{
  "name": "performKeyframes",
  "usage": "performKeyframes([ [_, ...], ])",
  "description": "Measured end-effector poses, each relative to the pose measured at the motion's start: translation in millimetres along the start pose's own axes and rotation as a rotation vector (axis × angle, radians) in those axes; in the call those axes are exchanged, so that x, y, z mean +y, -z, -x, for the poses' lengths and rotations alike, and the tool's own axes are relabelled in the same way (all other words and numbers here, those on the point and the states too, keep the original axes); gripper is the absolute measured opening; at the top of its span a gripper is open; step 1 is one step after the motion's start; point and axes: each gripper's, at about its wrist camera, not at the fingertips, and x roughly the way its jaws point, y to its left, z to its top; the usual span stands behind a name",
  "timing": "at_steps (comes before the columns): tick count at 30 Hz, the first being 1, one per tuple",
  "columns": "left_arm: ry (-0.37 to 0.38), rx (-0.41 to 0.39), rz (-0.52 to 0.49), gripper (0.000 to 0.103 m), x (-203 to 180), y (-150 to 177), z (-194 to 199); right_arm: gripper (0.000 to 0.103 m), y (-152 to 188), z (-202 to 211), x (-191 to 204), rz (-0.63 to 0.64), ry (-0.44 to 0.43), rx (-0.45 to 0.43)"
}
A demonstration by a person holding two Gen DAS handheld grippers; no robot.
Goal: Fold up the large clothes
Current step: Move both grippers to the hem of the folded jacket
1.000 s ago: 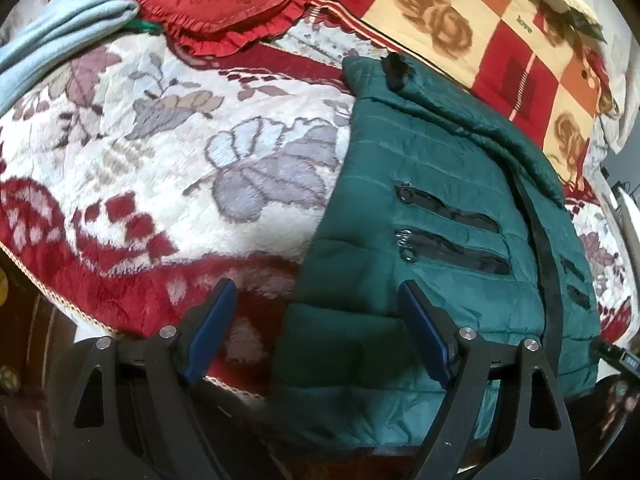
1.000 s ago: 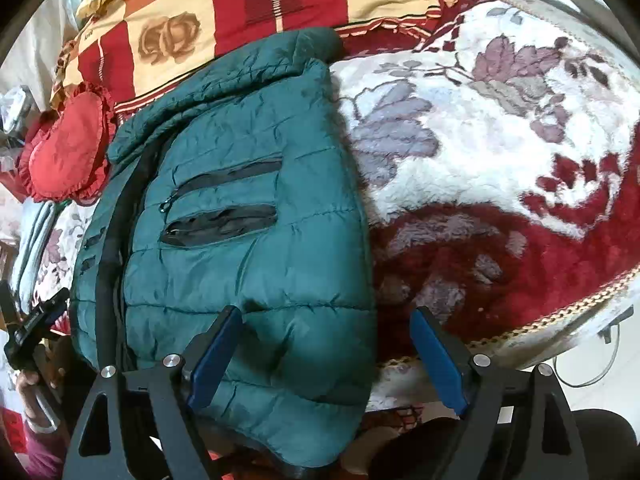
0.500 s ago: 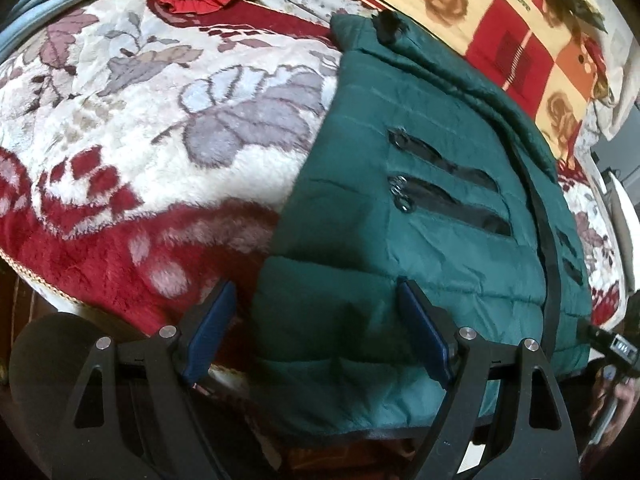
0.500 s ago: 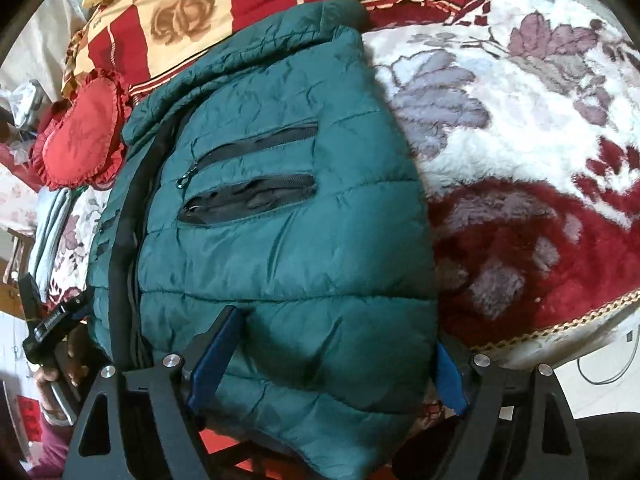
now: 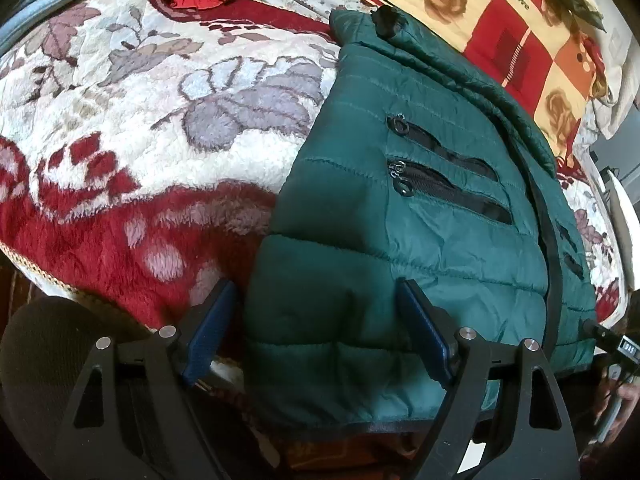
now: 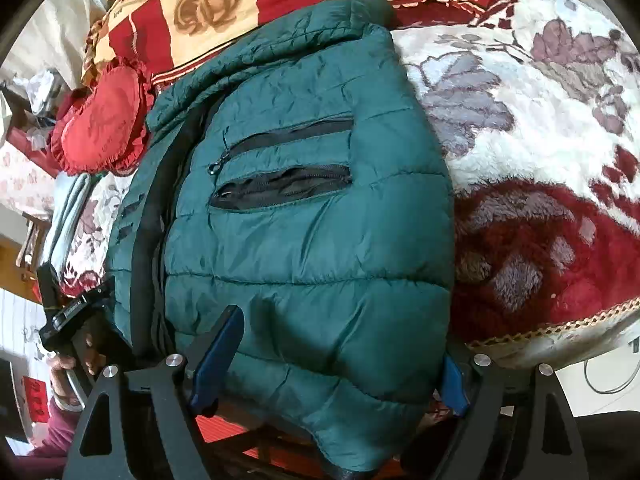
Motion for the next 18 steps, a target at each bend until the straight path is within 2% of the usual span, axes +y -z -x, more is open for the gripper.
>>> performKeyframes([
  [18,0.004,0.001,-0.002,0.084,-0.1,4.7,-2.7,0.084,4.4,-3.4,1.5,0.001,0.002,0.010],
])
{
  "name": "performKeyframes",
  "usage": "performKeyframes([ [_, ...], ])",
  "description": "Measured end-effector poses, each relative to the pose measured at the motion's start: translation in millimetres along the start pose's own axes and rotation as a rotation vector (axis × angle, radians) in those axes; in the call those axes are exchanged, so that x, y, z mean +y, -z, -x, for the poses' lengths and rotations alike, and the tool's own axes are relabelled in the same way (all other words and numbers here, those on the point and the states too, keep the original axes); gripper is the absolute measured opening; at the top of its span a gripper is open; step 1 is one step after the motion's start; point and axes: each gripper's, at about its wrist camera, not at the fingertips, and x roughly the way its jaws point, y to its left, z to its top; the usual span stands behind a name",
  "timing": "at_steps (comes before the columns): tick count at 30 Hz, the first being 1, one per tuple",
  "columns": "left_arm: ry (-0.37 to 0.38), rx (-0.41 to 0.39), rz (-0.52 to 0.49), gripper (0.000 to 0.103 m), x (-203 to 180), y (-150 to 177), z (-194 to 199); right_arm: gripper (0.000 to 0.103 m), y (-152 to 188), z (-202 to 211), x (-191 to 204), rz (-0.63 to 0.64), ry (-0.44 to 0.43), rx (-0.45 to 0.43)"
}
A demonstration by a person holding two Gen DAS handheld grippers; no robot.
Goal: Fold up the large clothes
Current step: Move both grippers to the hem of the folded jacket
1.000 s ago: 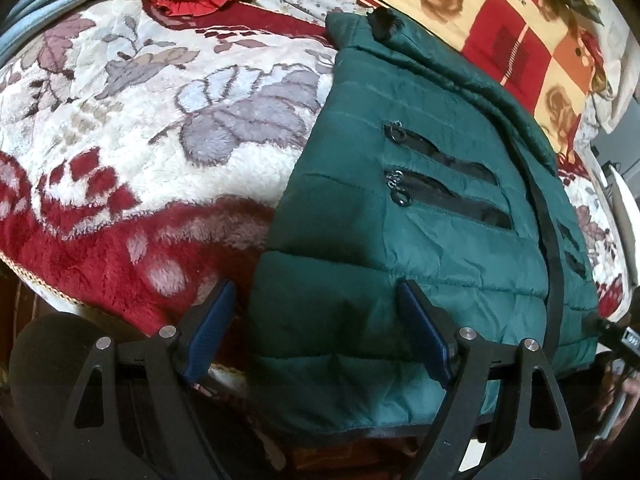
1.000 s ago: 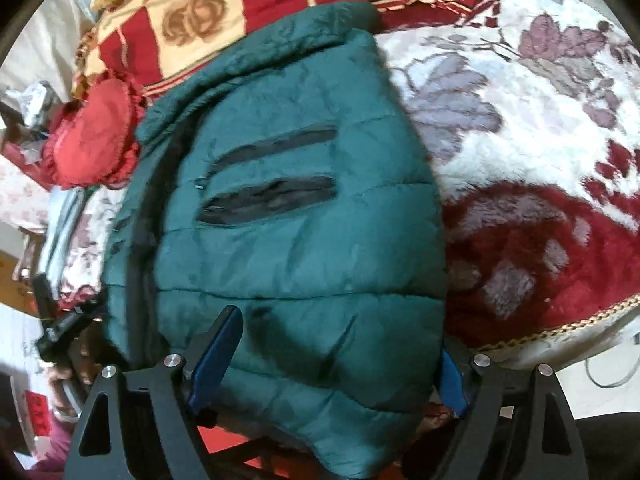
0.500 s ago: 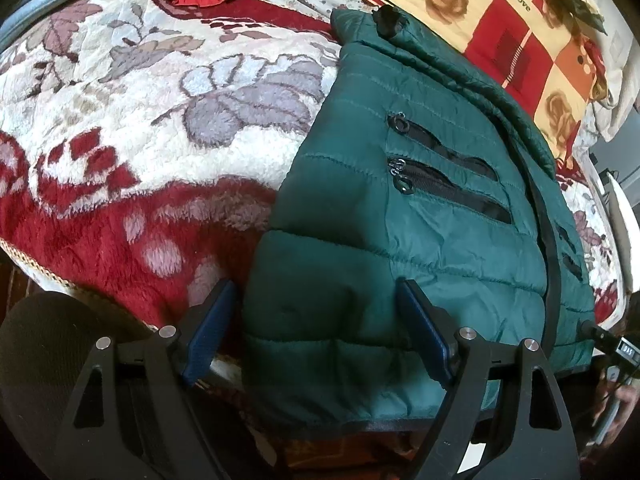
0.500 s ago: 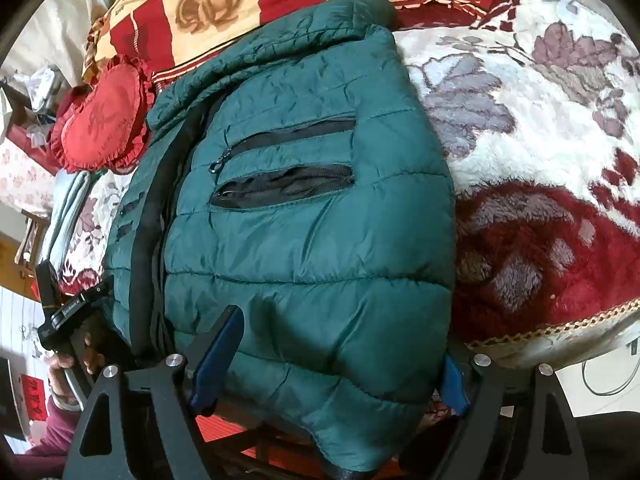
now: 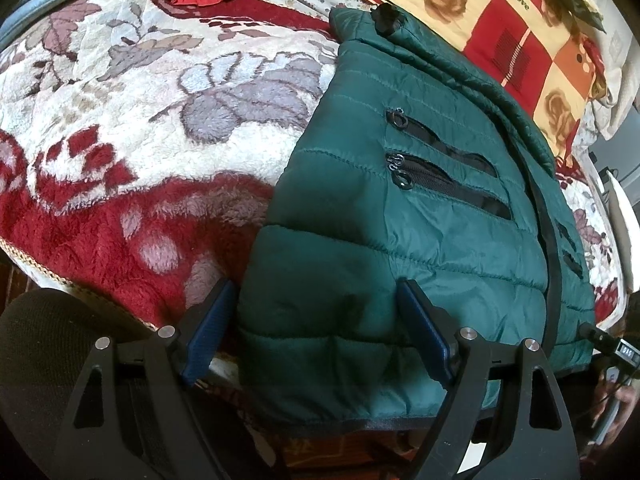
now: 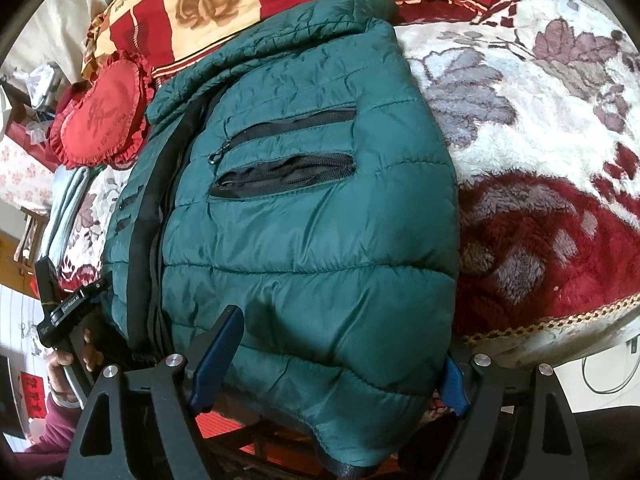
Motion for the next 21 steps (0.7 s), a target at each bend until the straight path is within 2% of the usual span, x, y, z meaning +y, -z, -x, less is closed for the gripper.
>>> performKeyframes([
  [8,0.008,0.010,-0.002,0.084,-0.5,0.5,-1.4,0.082,0.5,6.2,8.1,0.035,-0.035,-0.002],
  [17,0.007,0.011,-0.008,0.085,-0.9,1.0,-1.9,0.081,0.7,-0.6,9.3,0.034,-0.014,0.006],
  [19,0.005,0.011,-0.012,0.085,-1.4,1.3,-2.7,0.072,0.8,-1.4,9.5,0.040,0.004,0.005],
  [21,0.007,0.016,-0.016,0.085,-2.0,1.8,-3.1,0.057,1.3,-1.8,8.6,0.047,0.019,0.005],
])
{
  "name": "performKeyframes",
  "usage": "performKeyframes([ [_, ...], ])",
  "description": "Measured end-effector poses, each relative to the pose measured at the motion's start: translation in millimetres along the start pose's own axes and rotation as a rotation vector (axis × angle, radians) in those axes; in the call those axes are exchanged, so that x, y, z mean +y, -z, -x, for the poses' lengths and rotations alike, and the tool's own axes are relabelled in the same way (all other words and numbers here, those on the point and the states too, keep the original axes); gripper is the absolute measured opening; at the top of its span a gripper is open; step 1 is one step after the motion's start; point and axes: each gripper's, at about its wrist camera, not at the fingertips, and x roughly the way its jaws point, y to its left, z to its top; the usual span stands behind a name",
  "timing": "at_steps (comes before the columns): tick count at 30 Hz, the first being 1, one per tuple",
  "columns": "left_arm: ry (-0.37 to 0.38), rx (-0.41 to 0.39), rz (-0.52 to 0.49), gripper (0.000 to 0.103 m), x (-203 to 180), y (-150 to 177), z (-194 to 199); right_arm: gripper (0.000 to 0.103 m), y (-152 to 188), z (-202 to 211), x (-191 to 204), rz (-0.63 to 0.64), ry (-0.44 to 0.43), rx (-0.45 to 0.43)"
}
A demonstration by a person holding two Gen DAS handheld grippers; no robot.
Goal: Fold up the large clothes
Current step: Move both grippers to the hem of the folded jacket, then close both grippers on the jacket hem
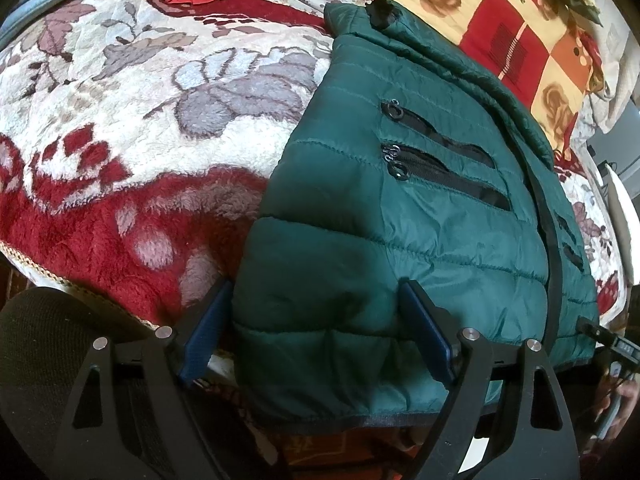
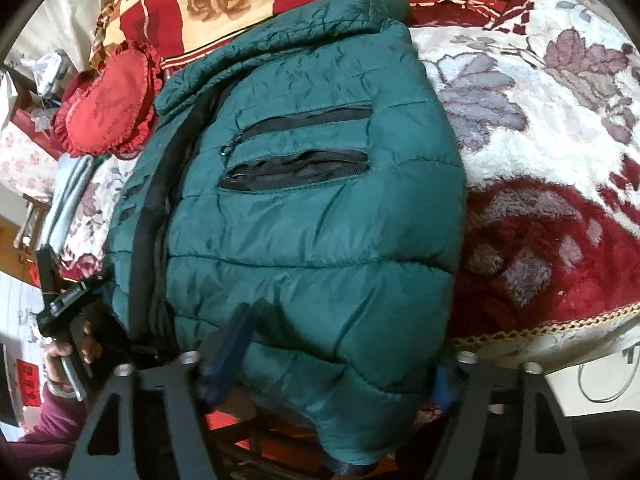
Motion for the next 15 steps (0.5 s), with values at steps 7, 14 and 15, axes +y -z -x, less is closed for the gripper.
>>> performKeyframes([
  [7,0.044,0.053,-0.043,0.067,-7,2,-4,0.027,-1,9,9,0.079,0.036,-0.043],
  [14,0.110,0.027,-0.069,0.016,-12,-9,19,0.019,-17,35,7,0.042,-0.100,-0.121],
  [15,0.132,0.023,-0.062,0.015,-11,-12,23,0.018,-22,40,7,0.035,-0.126,-0.134],
])
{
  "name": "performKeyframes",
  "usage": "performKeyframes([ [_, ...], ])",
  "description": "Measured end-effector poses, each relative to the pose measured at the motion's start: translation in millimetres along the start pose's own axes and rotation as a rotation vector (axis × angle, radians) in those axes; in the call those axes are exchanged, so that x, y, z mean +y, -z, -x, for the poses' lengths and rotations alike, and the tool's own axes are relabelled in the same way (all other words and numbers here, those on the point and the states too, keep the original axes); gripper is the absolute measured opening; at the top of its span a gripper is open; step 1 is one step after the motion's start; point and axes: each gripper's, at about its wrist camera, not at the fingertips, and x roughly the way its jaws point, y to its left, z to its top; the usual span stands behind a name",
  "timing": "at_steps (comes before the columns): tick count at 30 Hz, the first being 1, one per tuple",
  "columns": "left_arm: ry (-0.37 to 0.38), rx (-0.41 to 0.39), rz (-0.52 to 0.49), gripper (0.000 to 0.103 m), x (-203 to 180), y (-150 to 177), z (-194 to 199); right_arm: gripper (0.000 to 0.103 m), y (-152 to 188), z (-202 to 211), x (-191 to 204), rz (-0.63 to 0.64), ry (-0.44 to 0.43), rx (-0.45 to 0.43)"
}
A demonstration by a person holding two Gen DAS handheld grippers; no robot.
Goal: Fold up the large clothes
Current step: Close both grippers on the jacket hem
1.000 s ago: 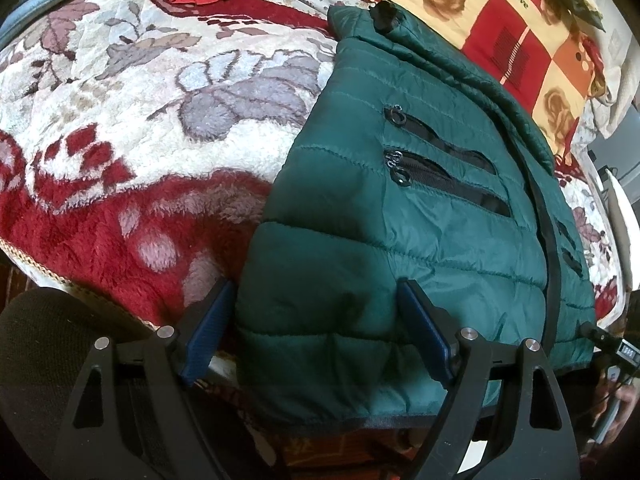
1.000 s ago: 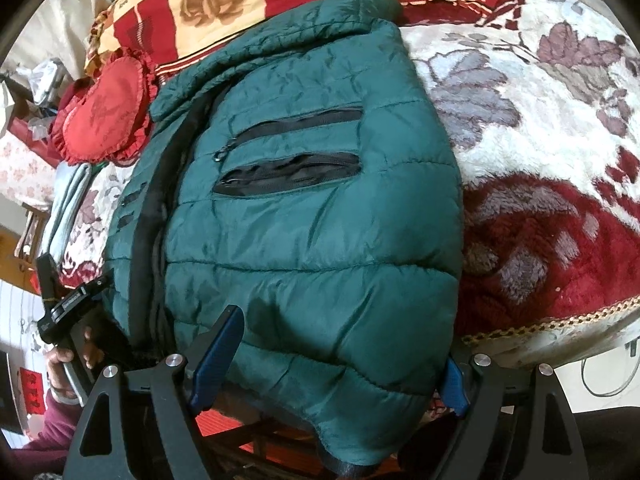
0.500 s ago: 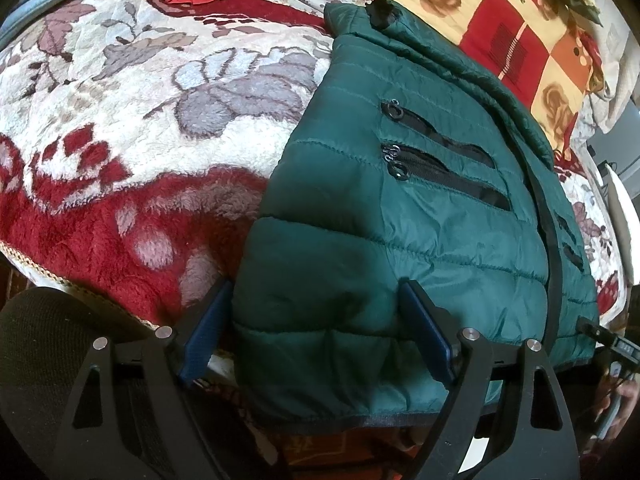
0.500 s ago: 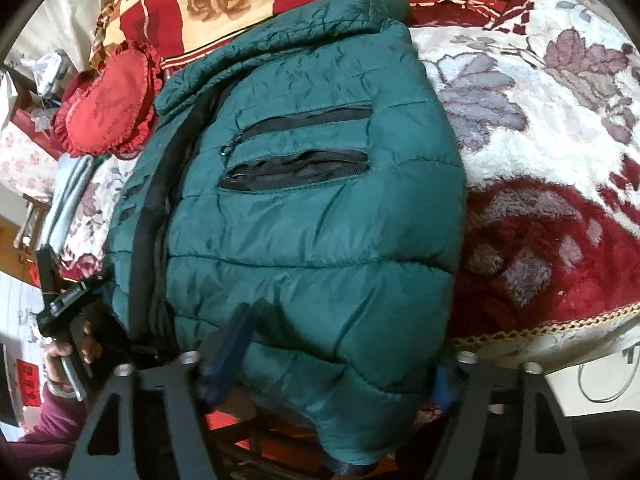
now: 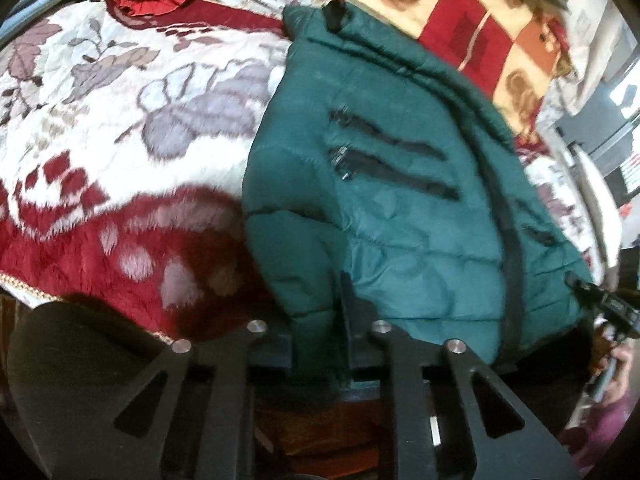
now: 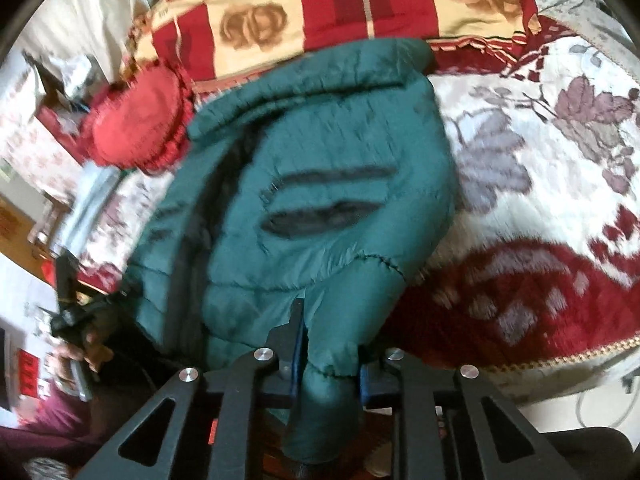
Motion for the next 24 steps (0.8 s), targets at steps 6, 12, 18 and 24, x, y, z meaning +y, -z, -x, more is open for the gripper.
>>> performKeyframes([
  [6,0.060,-0.083,0.010,0.013,-7,-29,29,0.018,-31,22,8,-0.022,-0.069,-0.091],
  [12,0.057,-0.184,0.017,0.013,-17,-66,51,0.018,-70,34,10,-0.045,-0.073,-0.179],
  [18,0.043,-0.267,0.020,0.013,-33,-111,59,0.018,-120,30,8,-0.057,-0.049,-0.233],
  [24,0.013,-0.309,0.052,0.013,-41,-162,48,0.018,-173,12,-2,-0.088,0.033,-0.276],
])
